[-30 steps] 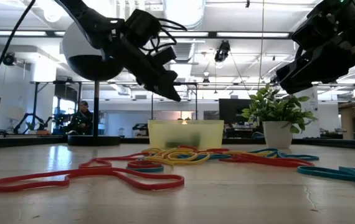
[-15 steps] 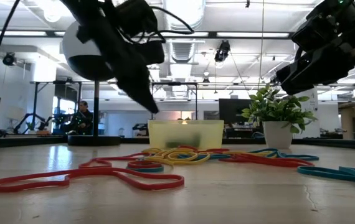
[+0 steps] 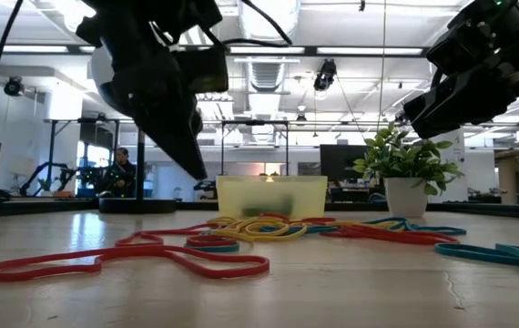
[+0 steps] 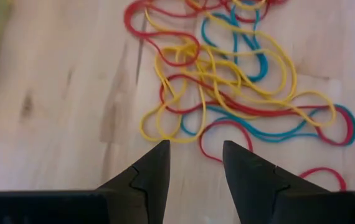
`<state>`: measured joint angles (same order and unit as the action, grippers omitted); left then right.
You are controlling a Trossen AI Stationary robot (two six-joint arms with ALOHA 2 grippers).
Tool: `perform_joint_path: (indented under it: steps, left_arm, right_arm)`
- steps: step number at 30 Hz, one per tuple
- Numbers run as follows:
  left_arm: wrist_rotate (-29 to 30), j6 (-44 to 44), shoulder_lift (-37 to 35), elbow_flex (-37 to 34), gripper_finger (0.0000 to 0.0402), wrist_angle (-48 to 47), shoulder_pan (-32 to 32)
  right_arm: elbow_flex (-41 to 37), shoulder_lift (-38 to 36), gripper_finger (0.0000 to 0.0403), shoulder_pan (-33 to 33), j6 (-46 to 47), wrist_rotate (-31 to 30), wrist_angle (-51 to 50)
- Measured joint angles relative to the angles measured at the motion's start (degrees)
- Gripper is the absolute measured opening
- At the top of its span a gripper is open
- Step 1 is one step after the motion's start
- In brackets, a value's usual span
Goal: Pick and place rubber bands into bin
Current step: Put the red rubber band into the yellow bin
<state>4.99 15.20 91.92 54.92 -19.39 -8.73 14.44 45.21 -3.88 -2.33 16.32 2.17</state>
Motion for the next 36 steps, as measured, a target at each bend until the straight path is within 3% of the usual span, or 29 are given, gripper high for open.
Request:
perform_joint_path:
  steps: [12, 31, 36]
  left_arm:
    - [-0.2, 4.0, 8.2, 0.6, 0.0132, 1.0, -0.3]
    - [-2.9, 8.9, 9.3, 0.0, 0.0130, 5.5, -1.8]
    - [-2.1, 9.2, 9.2, -0.6, 0.0083, 5.8, -1.9]
  right_arm:
    - [0.0, 0.0, 0.0086, 0.0, 0.4, 0.0, 0.0]
    - [-0.1, 0.0, 0.0079, 0.0, -0.2, 0.0, -0.2]
    - [-0.1, 0.0, 0.0073, 0.0, -0.2, 0.0, -0.2]
